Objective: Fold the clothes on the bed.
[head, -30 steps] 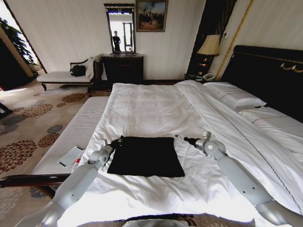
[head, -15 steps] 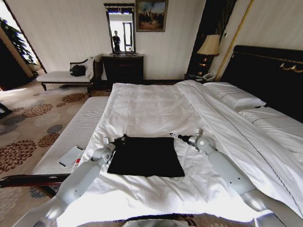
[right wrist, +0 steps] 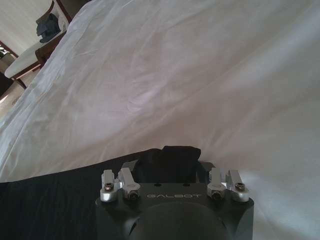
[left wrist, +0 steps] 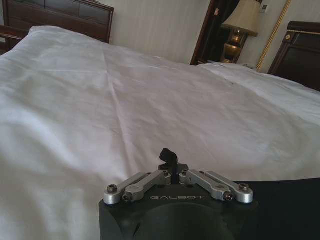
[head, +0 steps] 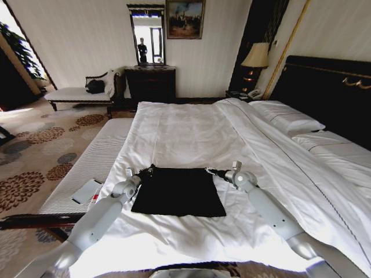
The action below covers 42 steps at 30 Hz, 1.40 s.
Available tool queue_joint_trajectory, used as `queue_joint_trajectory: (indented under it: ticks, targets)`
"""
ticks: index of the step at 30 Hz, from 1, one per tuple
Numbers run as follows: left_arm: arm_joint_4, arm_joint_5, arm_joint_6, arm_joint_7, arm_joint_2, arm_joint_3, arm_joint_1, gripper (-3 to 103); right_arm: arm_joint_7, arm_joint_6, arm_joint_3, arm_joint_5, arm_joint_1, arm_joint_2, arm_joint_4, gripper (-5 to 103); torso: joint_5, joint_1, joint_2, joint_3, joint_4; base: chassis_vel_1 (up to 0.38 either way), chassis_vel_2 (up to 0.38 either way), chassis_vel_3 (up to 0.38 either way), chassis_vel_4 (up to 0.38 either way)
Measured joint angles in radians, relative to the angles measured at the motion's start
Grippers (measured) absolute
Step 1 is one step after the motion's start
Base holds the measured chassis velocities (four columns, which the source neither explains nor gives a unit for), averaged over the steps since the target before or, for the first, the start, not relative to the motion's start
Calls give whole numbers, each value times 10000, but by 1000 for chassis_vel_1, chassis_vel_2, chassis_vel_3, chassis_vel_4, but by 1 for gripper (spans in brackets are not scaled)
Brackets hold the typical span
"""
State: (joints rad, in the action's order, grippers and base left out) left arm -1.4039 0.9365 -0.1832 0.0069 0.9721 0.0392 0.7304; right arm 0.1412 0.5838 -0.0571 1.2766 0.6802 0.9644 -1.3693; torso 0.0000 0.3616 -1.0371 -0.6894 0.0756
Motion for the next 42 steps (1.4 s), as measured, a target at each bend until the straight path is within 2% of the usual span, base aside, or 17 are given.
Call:
queue_joint_trajectory:
  ticks: [1, 3, 4, 7, 9, 12, 13, 16, 18, 28, 33, 35, 42]
  targets:
    - [0, 1, 0, 0, -12, 0, 0, 2, -9, 0, 15, -6, 0, -2, 1, 64, 1, 0, 0, 0, 0, 0, 0, 0, 0]
    - [1, 1, 0, 0, -29, 0, 1, 2, -18, -11, 23, -23, 24, -14, -10, 53, 1, 0, 0, 0, 0, 0, 0, 0, 0]
    - [1, 1, 0, 0, -29, 0, 1, 2, -18, -11, 23, -23, 24, -14, -10, 53, 1, 0, 0, 0, 0, 0, 0, 0, 0]
    - [6, -2, 0, 0, -21, -2, 22, 2, -20, -42, 24, -32, 81, -13, -27, 37, 0, 0, 0, 0, 0, 0, 0, 0, 0]
    - [6, -3, 0, 0, -16, -1, 22, 2, -19, -48, 24, -31, 82, -12, -28, 37, 1, 0, 0, 0, 0, 0, 0, 0, 0]
    - [5, -9, 0, 0, 7, 31, 5, 2, -20, -58, 63, -27, 55, -9, -29, 21, 1, 0, 0, 0, 1, 0, 0, 0, 0]
    - [5, -9, 0, 0, 7, 31, 5, 2, -20, -58, 63, -27, 55, -9, -29, 21, 1, 0, 0, 0, 1, 0, 0, 0, 0]
    - [-14, -11, 0, 0, -2, 47, -2, 2, -23, -116, 85, 4, 27, -4, -38, 5, 1, 0, 0, -1, -1, 0, 0, 0, 0]
    - [-29, -11, 0, 0, -17, 48, -4, 2, -29, -147, 86, 5, 28, -2, -45, 2, 1, 0, 0, -1, -1, 0, 0, 0, 0]
    - [-329, 52, 11, 0, -108, -29, -41, 2, 9, -358, -150, -8, 301, -10, -492, 1, 1, 1, 0, -1, 1, 0, 0, 0, 0]
    - [-686, 234, 105, 0, -230, -218, -133, 2, 118, -765, -500, 486, 403, -227, -1438, 1, 0, 0, 0, -1, 1, 0, 0, 0, 0]
    - [-935, 436, 116, 0, -346, -340, -261, 2, 244, -894, -672, 743, 388, -416, -2068, 1, 0, 0, 0, -1, -1, 0, 0, 0, 0]
    - [-2049, 1341, 225, 1, -790, -936, -698, 2, 457, -1369, -1066, 770, 144, -949, -3471, 1, 2, 0, 0, 0, 0, 0, 0, 0, 0]
